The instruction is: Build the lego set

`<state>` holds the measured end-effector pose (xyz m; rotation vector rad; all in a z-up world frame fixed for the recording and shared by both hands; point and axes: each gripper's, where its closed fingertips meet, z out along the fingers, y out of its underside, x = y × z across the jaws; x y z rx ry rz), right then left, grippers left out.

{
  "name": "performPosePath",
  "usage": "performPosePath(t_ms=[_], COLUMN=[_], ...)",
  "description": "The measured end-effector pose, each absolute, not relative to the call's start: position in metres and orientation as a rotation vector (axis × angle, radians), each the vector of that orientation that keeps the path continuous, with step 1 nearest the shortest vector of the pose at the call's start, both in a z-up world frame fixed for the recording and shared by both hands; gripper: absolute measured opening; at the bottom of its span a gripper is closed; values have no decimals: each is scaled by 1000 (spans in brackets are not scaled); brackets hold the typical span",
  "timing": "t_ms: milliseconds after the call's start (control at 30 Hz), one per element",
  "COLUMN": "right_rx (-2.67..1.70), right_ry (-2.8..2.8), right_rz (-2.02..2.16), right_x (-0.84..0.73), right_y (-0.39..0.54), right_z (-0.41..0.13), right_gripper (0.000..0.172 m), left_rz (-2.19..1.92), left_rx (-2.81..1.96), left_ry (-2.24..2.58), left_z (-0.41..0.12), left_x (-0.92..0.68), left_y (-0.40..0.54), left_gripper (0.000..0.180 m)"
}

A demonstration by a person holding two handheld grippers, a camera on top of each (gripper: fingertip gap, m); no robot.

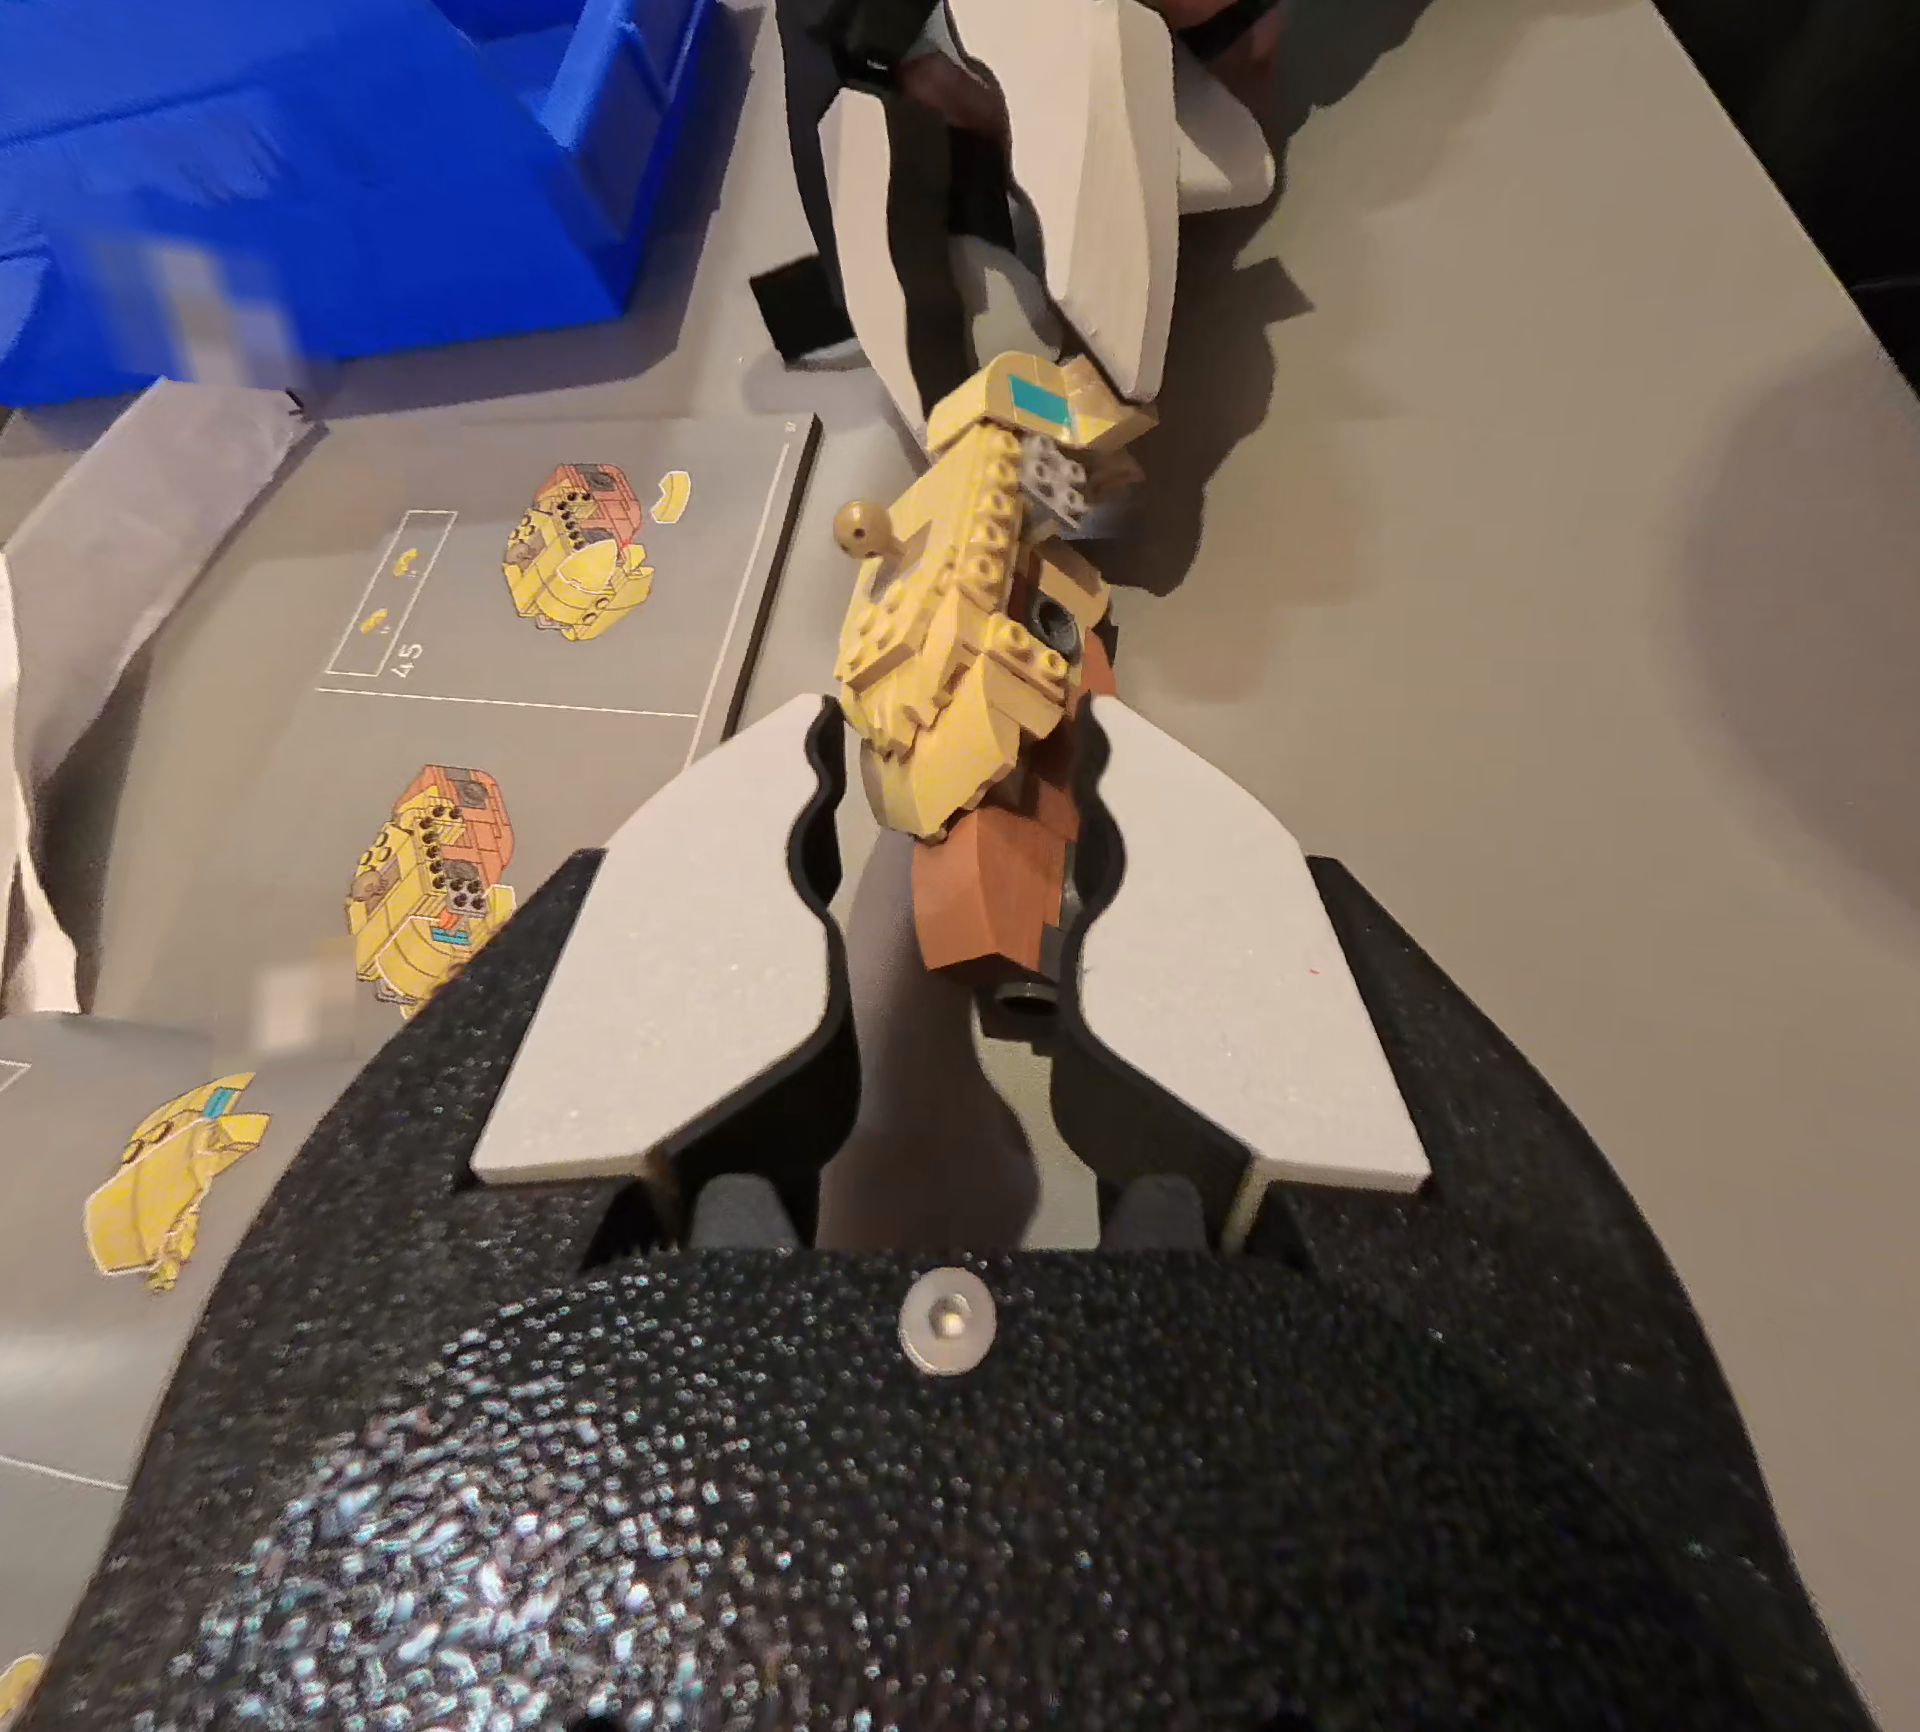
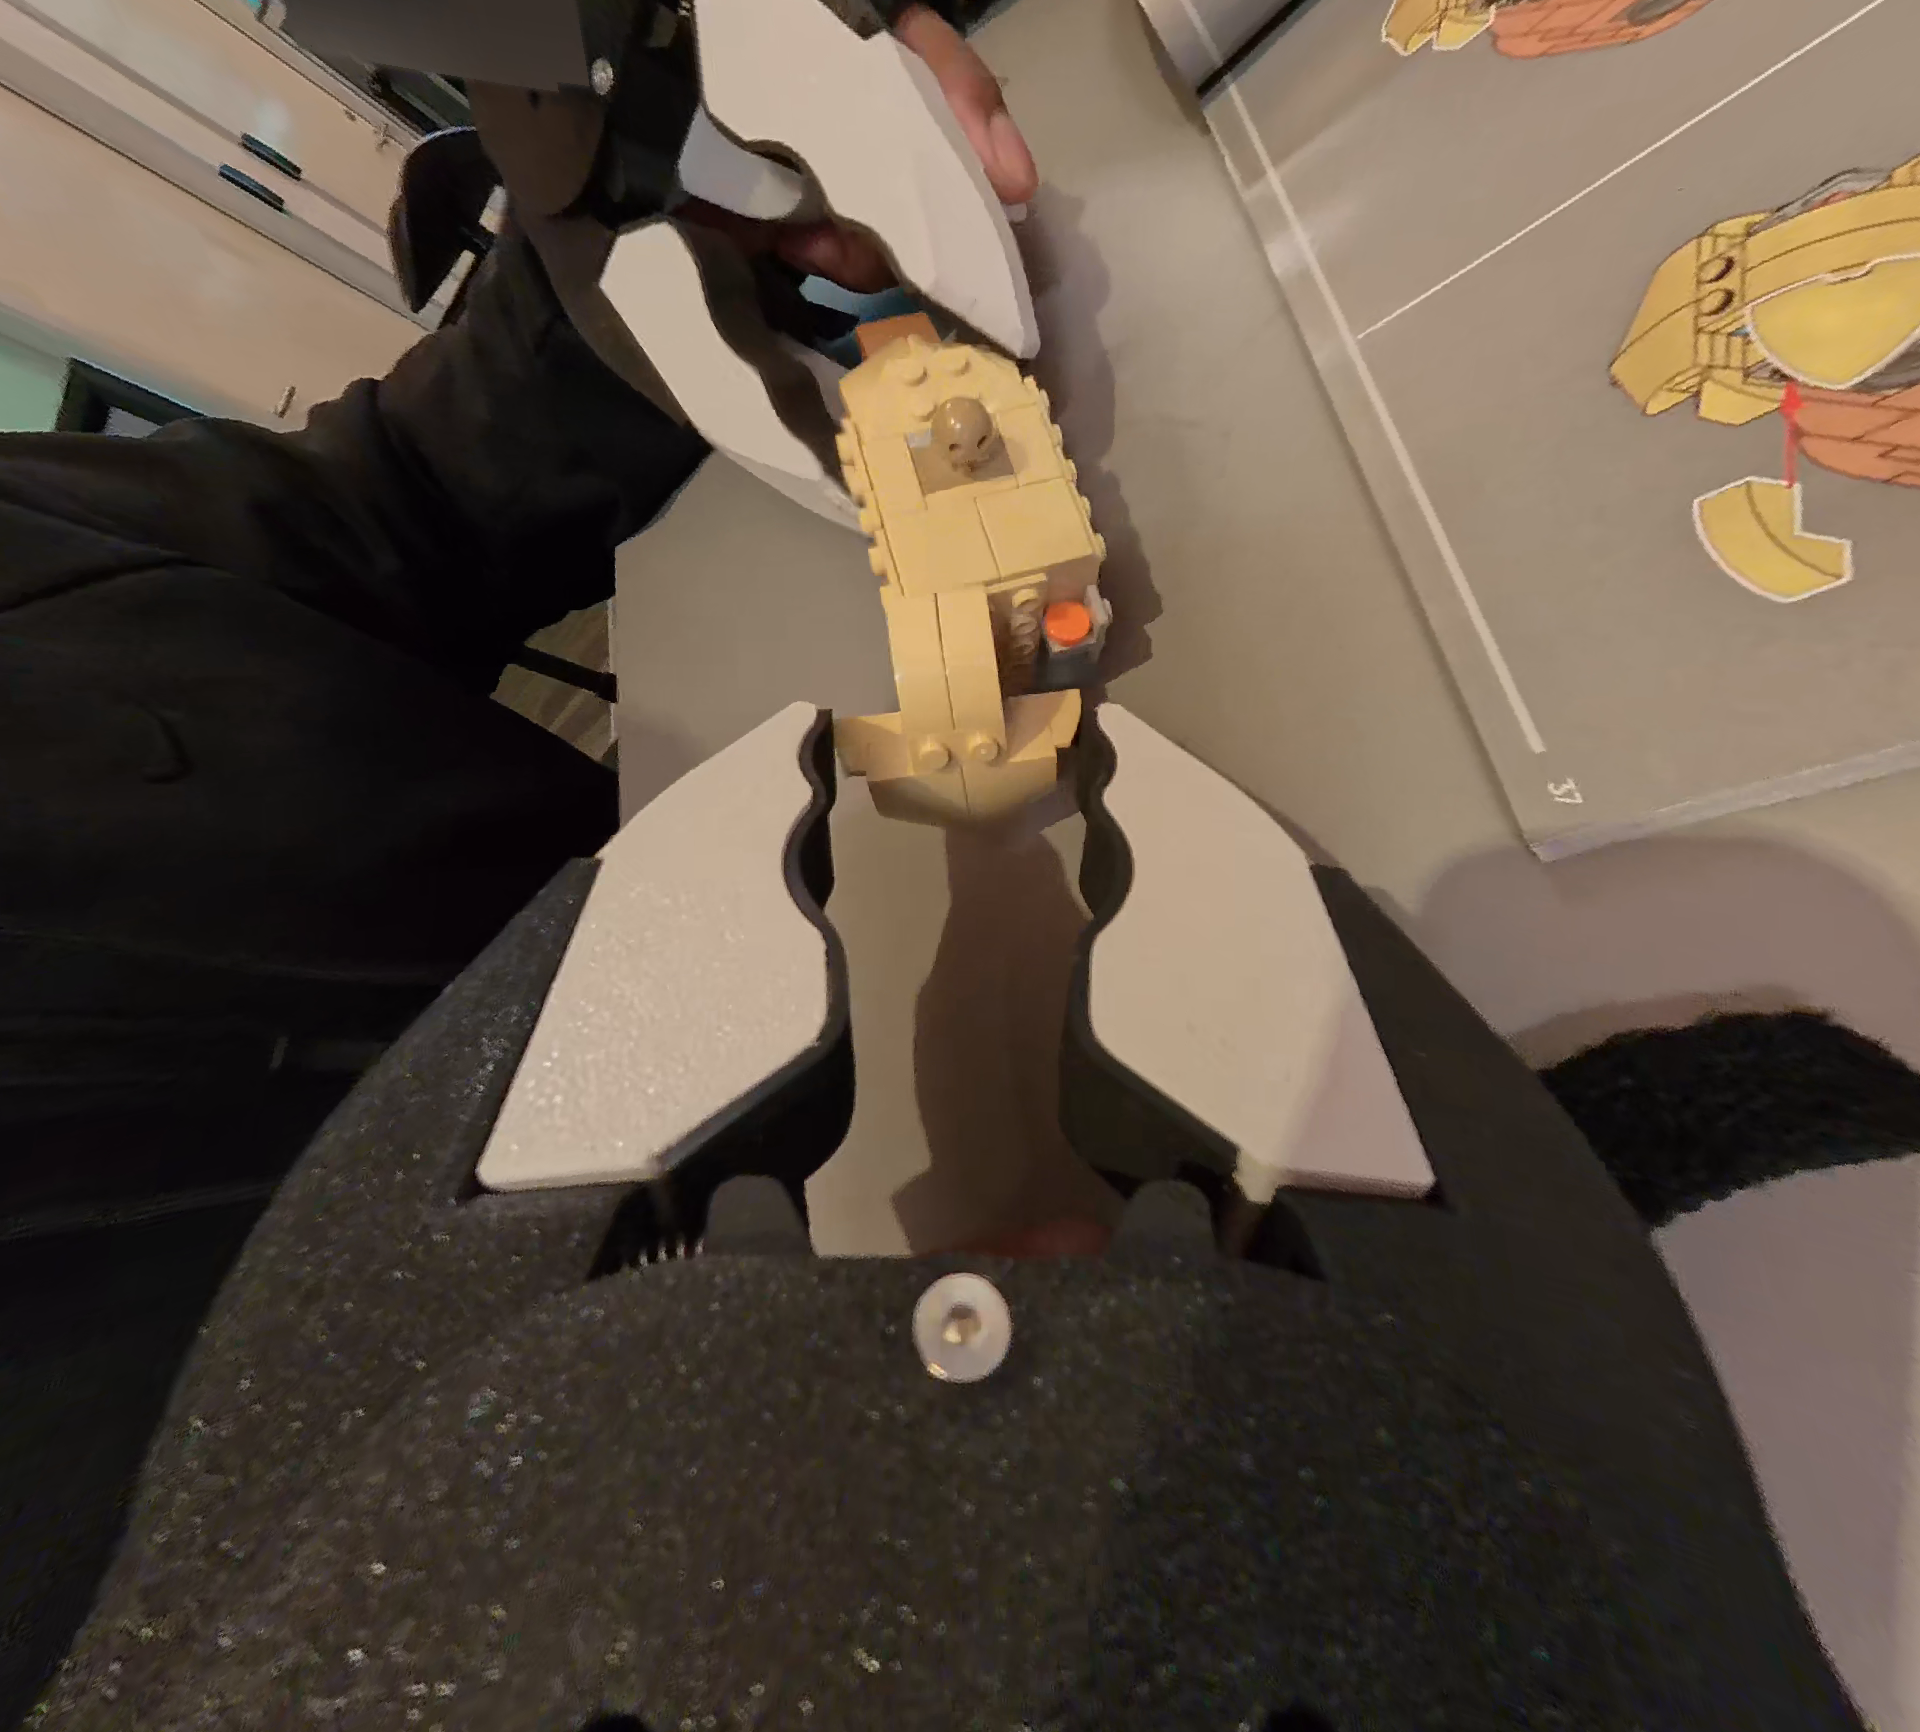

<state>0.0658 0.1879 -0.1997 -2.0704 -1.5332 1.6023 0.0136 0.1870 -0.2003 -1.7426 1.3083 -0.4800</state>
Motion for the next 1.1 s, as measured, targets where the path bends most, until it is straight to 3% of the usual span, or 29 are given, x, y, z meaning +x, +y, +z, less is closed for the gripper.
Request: performPosePath(t_ms=[733, 1100], right_rx=[-1891, -1814], right_ry=[-1439, -1449], right_rz=[1790, 1797], right_x=[70, 78], right_y=[191, 201], right_z=[-173, -159], right_gripper=[45, 45], left_rz=[-449, -542], left_rx=[-1718, -1596], left_ry=[1276, 1091], left_z=[-196, -165], left_x=[13, 20], left_y=[183, 191], left_gripper=[39, 39])
